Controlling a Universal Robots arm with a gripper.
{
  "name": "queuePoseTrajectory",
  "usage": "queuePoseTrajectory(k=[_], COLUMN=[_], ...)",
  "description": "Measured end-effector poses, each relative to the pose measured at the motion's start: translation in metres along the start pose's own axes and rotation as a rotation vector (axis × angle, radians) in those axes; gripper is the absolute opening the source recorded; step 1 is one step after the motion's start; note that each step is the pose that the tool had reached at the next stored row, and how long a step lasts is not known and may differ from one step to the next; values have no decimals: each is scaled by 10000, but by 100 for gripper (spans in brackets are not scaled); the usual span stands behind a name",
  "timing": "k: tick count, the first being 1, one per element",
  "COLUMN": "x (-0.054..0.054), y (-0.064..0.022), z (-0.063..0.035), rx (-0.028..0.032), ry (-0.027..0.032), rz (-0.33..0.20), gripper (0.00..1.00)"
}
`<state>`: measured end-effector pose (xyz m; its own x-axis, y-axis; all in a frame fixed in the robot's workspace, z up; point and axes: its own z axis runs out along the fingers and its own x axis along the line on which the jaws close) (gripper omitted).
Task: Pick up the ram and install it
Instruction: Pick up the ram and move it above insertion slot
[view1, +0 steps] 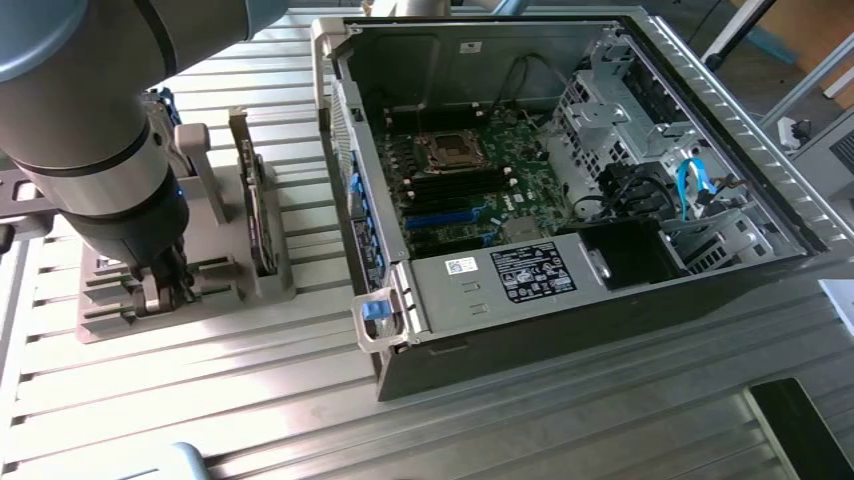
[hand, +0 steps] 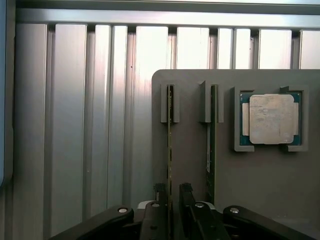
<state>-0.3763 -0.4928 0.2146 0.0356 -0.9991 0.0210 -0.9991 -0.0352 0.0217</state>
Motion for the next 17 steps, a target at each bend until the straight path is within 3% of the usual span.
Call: queuePoseTrajectory(k=[17], x=[1], y=[0], z=[36], rx=[1], ry=[0], rz=[-18], gripper=[25])
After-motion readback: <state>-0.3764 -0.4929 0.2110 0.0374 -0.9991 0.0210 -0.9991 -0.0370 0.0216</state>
